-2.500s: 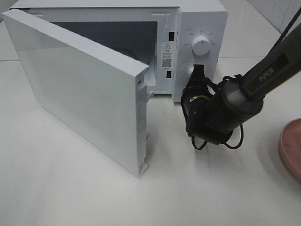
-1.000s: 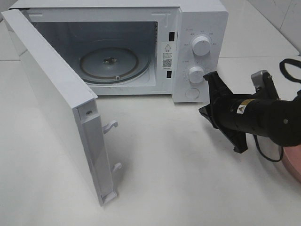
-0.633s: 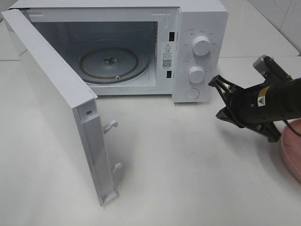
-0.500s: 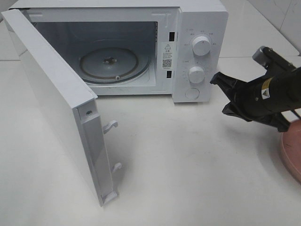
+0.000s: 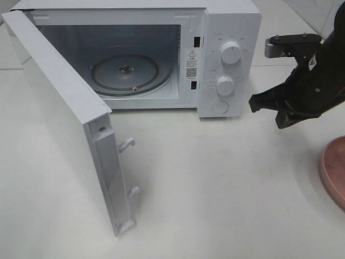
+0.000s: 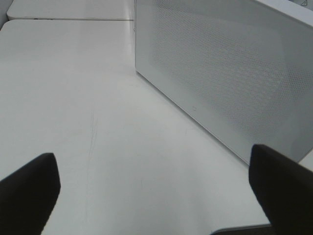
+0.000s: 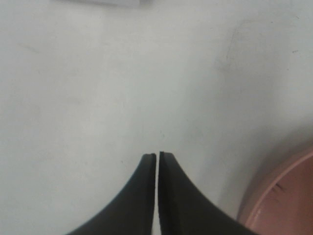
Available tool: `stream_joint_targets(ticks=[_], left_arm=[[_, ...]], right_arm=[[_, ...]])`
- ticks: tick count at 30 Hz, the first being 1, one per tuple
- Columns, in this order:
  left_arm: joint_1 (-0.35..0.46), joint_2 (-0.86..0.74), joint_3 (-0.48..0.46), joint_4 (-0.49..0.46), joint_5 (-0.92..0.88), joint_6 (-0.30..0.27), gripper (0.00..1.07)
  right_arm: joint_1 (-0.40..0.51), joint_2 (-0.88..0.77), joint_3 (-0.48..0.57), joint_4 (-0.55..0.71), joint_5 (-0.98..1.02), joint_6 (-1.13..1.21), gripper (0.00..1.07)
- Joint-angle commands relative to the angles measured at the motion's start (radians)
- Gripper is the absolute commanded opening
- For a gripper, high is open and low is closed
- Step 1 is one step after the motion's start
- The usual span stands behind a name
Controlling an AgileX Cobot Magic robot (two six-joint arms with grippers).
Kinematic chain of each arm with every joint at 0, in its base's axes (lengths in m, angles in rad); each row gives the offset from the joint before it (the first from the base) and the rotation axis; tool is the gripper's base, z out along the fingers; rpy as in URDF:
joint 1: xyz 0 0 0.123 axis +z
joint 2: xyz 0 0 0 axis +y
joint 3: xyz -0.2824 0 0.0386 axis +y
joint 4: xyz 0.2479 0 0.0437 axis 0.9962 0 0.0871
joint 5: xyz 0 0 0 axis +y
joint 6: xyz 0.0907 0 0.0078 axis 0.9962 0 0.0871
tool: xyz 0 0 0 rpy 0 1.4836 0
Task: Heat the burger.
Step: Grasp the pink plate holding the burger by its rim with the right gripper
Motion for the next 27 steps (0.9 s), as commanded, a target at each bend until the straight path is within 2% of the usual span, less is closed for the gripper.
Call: stream_joint_targets(ticks=[1, 2, 3, 4, 5, 6, 7, 8, 9, 10, 11, 12, 13, 14, 15, 18, 27], left_arm=[[0.004, -0.017, 0.0, -0.004, -0.009, -0.004, 0.98], [0.004, -0.017, 0.0, -0.004, -0.009, -0.004, 0.98], [0.004, -0.017, 0.0, -0.004, -0.009, -0.004, 0.98], [0.004, -0.017, 0.0, -0.004, -0.009, -0.004, 0.98], [0.004, -0.017, 0.0, -0.004, -0.009, -0.004, 0.98], [0.004, -0.017, 0.0, -0.004, -0.009, -0.004, 0.98], [0.004, -0.017, 0.0, -0.004, -0.009, -0.004, 0.98], [0.004, -0.017, 0.0, -0.004, -0.009, -0.004, 0.98], [0.004, -0.017, 0.0, -0.004, -0.009, -0.004, 0.98], [0.004, -0.017, 0.0, -0.004, -0.009, -0.004, 0.98], [0.004, -0.017, 0.0, -0.004, -0.009, -0.004, 0.98], [0.004, -0.017, 0.0, -0.004, -0.009, -0.004, 0.98], [0.004, -0.017, 0.0, -0.004, -0.009, -0.004, 0.98], [0.004, -0.017, 0.0, -0.004, -0.009, -0.004, 0.98], [0.004, -0.017, 0.0, -0.004, -0.009, -0.004, 0.98], [0.004, -0.017, 0.0, -0.004, -0.009, -0.004, 0.98], [0.004, -0.017, 0.0, -0.004, -0.009, -0.004, 0.98]], right_arm=[[-0.005, -0.011, -0.021, 0.01, 0.114, -0.164, 0.12], [-0.005, -0.011, -0.021, 0.01, 0.114, -0.164, 0.12], [-0.005, -0.011, -0.021, 0.01, 0.126, -0.185, 0.15], [-0.005, -0.011, -0.021, 0.01, 0.149, -0.215, 0.23], [-0.005, -0.011, -0.021, 0.01, 0.149, -0.215, 0.23], [-0.005, -0.011, -0.021, 0.01, 0.161, -0.231, 0.29], [-0.006, -0.011, -0.021, 0.011, 0.179, -0.251, 0.42], [-0.006, -0.011, -0.021, 0.011, 0.179, -0.251, 0.42], [-0.012, -0.011, -0.021, 0.006, 0.184, -0.258, 0.49], [-0.032, -0.012, -0.02, 0.005, 0.189, -0.26, 0.63], [-0.032, -0.012, -0.02, 0.005, 0.189, -0.26, 0.63], [-0.049, -0.012, -0.011, 0.006, 0.193, -0.257, 0.75], [-0.058, -0.012, -0.004, 0.006, 0.194, -0.257, 0.82], [-0.058, -0.012, -0.004, 0.006, 0.194, -0.257, 0.82], [-0.079, -0.012, 0.013, 0.002, 0.197, -0.257, 0.91], [-0.105, -0.012, 0.049, 0.002, 0.199, -0.257, 0.95], [-0.172, -0.012, 0.142, 0.005, 0.164, -0.249, 0.9]])
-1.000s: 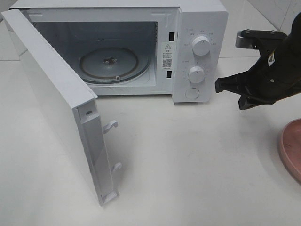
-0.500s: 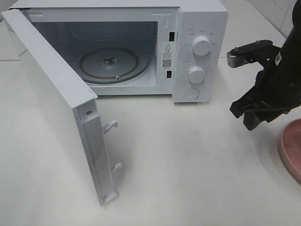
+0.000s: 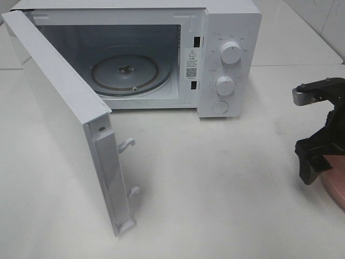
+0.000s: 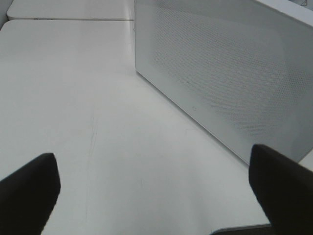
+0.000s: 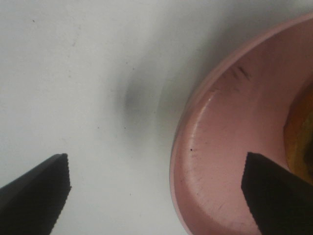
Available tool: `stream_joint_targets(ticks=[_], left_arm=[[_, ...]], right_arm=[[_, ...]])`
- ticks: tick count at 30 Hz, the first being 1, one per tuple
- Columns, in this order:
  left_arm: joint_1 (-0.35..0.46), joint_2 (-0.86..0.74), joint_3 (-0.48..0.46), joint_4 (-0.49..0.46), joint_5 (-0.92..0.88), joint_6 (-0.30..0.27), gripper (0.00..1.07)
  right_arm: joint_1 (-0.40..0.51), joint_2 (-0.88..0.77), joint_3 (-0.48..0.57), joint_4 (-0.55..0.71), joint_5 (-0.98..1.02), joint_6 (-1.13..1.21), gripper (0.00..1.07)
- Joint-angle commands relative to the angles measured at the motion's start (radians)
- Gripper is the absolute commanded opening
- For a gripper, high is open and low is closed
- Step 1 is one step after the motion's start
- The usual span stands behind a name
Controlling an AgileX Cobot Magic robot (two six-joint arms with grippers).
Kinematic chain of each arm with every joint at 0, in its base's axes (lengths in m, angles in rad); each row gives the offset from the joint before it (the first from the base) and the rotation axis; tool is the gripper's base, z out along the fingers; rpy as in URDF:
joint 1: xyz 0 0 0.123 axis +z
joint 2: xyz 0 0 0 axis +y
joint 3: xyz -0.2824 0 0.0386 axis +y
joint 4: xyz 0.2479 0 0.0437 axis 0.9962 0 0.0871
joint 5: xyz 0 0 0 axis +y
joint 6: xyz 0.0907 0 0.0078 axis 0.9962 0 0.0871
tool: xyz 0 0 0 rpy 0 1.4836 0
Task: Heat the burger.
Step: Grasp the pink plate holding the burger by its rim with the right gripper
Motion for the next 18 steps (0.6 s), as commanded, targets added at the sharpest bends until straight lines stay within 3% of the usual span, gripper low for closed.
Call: stream_joint_targets(ticks=[1, 18], left_arm=[[0.004, -0.017, 0.0, -0.004, -0.009, -0.004, 0.98], [0.004, -0.017, 0.0, -0.004, -0.009, -0.004, 0.98]], right_arm=[[-0.016, -0.011, 0.023, -0.01, -0.019, -0.007, 0.9], [-0.036, 0.026, 0.171, -0.042, -0.243, 0.046, 0.87]])
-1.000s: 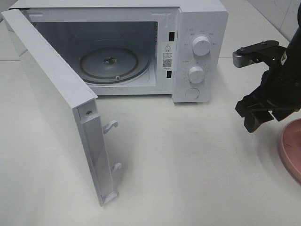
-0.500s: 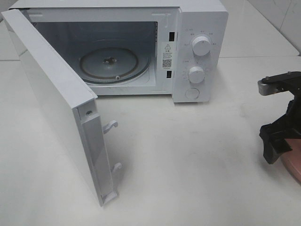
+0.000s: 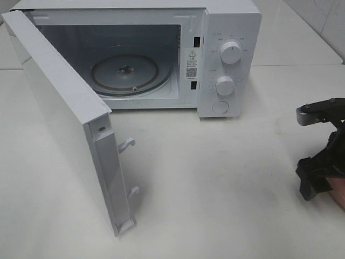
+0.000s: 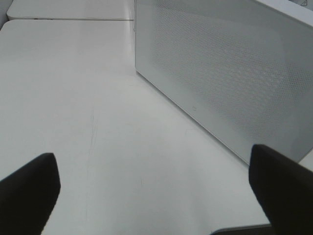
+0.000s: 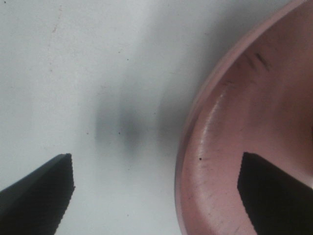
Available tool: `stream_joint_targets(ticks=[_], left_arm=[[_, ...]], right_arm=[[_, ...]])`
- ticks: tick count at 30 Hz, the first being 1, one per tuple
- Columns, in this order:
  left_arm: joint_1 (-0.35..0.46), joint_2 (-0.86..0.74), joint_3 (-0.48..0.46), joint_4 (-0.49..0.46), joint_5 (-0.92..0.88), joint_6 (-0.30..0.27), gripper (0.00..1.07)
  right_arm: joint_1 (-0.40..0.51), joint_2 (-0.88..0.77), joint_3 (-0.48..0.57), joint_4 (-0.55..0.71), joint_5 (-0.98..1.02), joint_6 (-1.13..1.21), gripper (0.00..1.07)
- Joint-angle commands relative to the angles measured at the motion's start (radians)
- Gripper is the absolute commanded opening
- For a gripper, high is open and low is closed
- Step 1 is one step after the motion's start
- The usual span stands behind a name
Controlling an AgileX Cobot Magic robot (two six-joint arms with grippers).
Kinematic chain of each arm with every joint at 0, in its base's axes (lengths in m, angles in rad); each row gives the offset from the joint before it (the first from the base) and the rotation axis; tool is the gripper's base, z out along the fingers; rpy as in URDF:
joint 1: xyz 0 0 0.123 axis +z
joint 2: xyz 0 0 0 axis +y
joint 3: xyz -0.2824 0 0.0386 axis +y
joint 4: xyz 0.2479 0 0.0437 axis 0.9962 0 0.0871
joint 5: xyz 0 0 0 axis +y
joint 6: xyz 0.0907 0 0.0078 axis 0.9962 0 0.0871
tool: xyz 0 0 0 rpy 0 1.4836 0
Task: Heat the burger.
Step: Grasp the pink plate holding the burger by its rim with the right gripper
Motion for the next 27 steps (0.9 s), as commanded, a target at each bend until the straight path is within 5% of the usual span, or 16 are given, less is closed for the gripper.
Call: stream_joint_targets(ticks=[1, 10, 15, 18, 20, 27], left_arm=[[0.004, -0.017, 0.0, -0.004, -0.009, -0.004, 0.98], [0.004, -0.017, 0.0, -0.004, -0.009, -0.004, 0.98], [0.004, -0.017, 0.0, -0.004, -0.009, -0.004, 0.98], [0.004, -0.017, 0.0, -0.004, -0.009, -0.004, 0.98], [0.004, -0.017, 0.0, -0.004, -0.009, -0.004, 0.98], [0.004, -0.017, 0.0, -0.004, -0.009, -0.004, 0.98]], right_arm=[[-0.006, 0.035, 0.013, -0.043, -0.029, 0.042, 0.87], [-0.006, 0.102, 0.013, -0.061, -0.055, 0.064, 0.82], [-0.006, 0.105, 0.013, -0.172, -0.054, 0.188, 0.56], [-0.006, 0.105, 0.013, -0.196, -0.053, 0.216, 0.5], [-0.006, 0.105, 0.013, -0.237, -0.054, 0.265, 0.27], [-0.006, 0.105, 0.013, -0.236, -0.055, 0.26, 0.11]])
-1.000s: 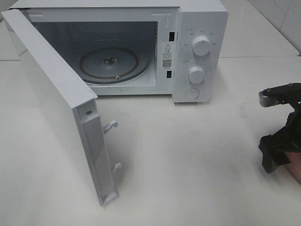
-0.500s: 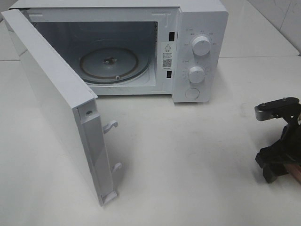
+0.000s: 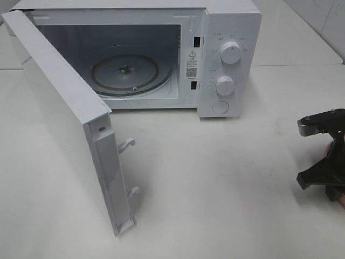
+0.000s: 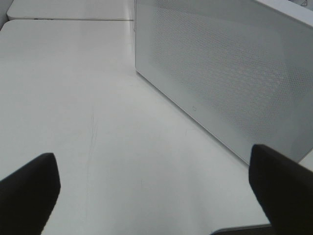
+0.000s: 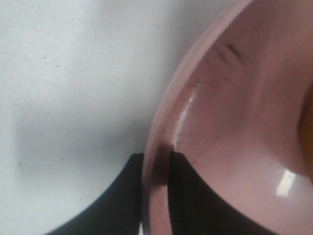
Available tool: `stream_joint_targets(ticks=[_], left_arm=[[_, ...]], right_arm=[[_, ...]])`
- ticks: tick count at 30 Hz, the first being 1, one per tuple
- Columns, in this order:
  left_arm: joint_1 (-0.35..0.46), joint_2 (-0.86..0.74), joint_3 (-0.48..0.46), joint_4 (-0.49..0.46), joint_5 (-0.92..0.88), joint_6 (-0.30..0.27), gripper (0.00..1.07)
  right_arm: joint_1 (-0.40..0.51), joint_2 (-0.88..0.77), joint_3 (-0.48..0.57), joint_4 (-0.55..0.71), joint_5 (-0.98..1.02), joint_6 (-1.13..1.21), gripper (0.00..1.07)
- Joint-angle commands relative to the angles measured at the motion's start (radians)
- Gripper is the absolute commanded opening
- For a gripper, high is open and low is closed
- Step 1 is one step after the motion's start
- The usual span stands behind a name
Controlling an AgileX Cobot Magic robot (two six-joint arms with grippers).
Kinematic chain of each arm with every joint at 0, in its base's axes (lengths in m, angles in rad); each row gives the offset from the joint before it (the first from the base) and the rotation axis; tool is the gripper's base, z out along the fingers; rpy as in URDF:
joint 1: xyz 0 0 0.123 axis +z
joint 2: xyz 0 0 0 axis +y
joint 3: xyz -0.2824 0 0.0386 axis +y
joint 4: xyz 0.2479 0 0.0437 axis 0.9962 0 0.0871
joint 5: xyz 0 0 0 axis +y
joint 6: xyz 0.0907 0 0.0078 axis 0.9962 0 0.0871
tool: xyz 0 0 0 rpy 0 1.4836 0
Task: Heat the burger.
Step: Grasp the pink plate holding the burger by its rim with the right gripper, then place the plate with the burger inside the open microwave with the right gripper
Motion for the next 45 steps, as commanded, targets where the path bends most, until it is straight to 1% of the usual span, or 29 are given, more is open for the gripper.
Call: stream_joint_targets(ticks=[1, 2, 4, 6, 9, 13, 15, 17, 18, 22, 24, 28, 32, 33, 40, 41, 45], left_arm=[[0.004, -0.017, 0.0, -0.004, -0.009, -0.004, 0.98], [0.004, -0.017, 0.0, -0.004, -0.009, -0.004, 0.98], [0.004, -0.017, 0.0, -0.004, -0.009, -0.004, 0.98], [0.004, -0.017, 0.0, -0.004, -0.009, -0.004, 0.98], [0.004, -0.017, 0.0, -0.004, -0.009, -0.004, 0.98], [0.004, -0.017, 0.0, -0.004, -0.009, -0.004, 0.98], [0.004, -0.017, 0.0, -0.004, -0.009, -0.004, 0.98], [0.004, -0.017, 0.0, -0.004, -0.009, -0.004, 0.98], [0.004, -0.017, 0.0, -0.004, -0.009, -0.004, 0.98], [0.004, -0.017, 0.0, -0.004, -0.009, -0.004, 0.98], [0.004, -0.017, 0.0, -0.004, -0.009, -0.004, 0.98], [0.004, -0.017, 0.0, -0.004, -0.009, -0.004, 0.98], [0.004, -0.017, 0.0, -0.004, -0.009, -0.004, 0.98], [0.004, -0.017, 0.0, -0.004, -0.009, -0.004, 0.98], [0.004, -0.017, 0.0, -0.004, -0.009, -0.004, 0.98], [0.004, -0.017, 0.0, -0.004, -0.009, -0.004, 0.98], [0.004, -0.017, 0.0, -0.004, -0.009, -0.004, 0.98]], right_arm=[[-0.006, 0.0, 0.006, -0.018, 0.001, 0.006, 0.09], [-0.006, 0.0, 0.006, -0.018, 0.001, 0.006, 0.09], [-0.003, -0.001, 0.006, -0.018, 0.008, 0.003, 0.0], [0.003, -0.002, 0.006, -0.018, 0.012, 0.003, 0.0], [0.039, -0.004, 0.006, -0.024, 0.017, 0.0, 0.0], [0.052, -0.009, 0.006, -0.036, 0.032, 0.009, 0.0], [0.056, -0.025, 0.006, -0.074, 0.059, 0.051, 0.0], [0.056, -0.031, 0.006, -0.086, 0.069, 0.063, 0.0], [0.056, -0.044, 0.006, -0.117, 0.087, 0.095, 0.0], [0.056, -0.068, 0.006, -0.145, 0.111, 0.12, 0.0], [0.07, -0.082, 0.006, -0.156, 0.128, 0.127, 0.0], [0.116, -0.113, 0.006, -0.225, 0.179, 0.187, 0.0], [0.14, -0.127, 0.006, -0.256, 0.205, 0.216, 0.0], [0.159, -0.131, 0.006, -0.272, 0.224, 0.227, 0.0], [0.216, -0.139, 0.006, -0.302, 0.283, 0.266, 0.0], [0.239, -0.15, 0.006, -0.312, 0.303, 0.271, 0.0], [0.268, -0.185, 0.006, -0.314, 0.311, 0.272, 0.0]])
